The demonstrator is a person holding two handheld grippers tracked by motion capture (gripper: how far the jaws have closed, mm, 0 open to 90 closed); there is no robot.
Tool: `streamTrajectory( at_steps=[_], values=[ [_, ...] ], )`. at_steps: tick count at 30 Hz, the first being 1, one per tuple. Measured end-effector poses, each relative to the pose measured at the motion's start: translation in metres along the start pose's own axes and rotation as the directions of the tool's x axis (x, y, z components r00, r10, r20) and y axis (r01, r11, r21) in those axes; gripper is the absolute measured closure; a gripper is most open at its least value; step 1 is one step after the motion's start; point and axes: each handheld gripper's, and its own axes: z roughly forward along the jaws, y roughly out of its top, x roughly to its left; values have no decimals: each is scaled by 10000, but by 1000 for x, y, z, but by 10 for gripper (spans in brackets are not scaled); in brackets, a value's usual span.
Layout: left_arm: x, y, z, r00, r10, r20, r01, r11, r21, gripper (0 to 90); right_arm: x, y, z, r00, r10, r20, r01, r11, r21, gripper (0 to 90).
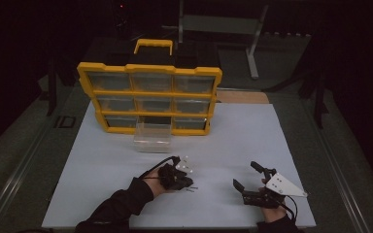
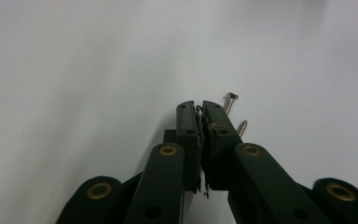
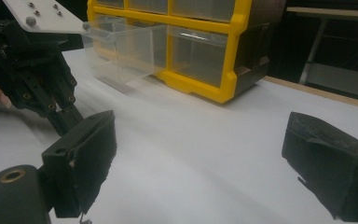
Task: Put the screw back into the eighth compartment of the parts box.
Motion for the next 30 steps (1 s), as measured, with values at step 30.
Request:
streamTrajectory(
  at_steps=[30],
  values=[
    [3, 30, -75, 9976, -536, -434, 462, 9868, -1549, 871, -1, 0, 1, 10000, -40, 33, 40, 10000, -6, 102]
  ],
)
